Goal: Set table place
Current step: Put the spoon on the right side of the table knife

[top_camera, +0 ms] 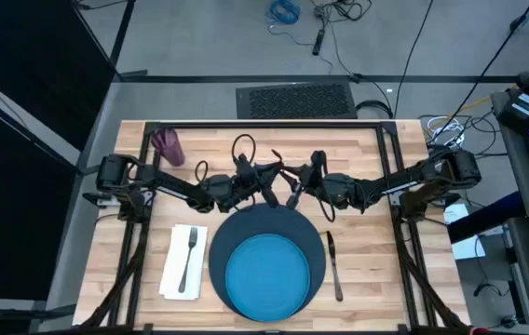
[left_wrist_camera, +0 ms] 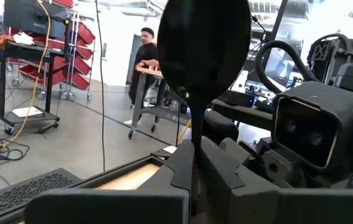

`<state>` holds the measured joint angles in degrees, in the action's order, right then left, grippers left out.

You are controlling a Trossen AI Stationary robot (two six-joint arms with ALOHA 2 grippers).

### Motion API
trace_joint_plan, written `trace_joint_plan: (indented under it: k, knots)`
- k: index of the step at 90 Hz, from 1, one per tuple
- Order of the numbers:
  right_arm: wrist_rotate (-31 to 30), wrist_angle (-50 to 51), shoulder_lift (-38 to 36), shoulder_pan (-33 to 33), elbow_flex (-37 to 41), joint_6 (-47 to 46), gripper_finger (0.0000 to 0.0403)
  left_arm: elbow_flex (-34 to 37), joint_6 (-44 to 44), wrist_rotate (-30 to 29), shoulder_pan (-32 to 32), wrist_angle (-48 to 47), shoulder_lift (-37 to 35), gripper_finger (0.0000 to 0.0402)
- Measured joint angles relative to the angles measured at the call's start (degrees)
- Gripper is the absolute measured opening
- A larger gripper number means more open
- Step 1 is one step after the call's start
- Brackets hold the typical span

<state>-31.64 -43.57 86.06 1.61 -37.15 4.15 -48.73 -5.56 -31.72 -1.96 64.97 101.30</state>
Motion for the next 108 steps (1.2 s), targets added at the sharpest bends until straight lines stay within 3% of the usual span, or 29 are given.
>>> trace_joint_plan:
  k: [38, 51, 68, 90, 108]
  knots:
    - [2.85, 1.59, -0.18, -0.07, 0.02, 0.38, 0.0001, 0.07, -0.07, 0.26, -0.04, -1.62, -0.03, 0.0]
    - [3.38, 3.12, -0.55, -0.48, 0.02, -0.02, 0.0, 0.07, 0.82, 6.2, 0.53, -2.93, -0.03, 0.0006]
    - [3.93, 3.25, -0.56, -0.46, 0.02, -0.03, 0.0001, 0.04, 2.91, 11.75, 1.72, -6.13, -0.03, 0.0067]
    - [3.38, 4.42, -0.57, -0.52, 0.02, -0.47, 0.0001, 0.04, 0.52, 7.54, 2.69, -6.23, -0.01, 0.0166]
    - [2.6, 7.0, -1.6, -0.52, 0.02, -0.49, 0.0, 0.04, -0.41, 5.67, 2.87, -6.25, -0.52, 0.0189]
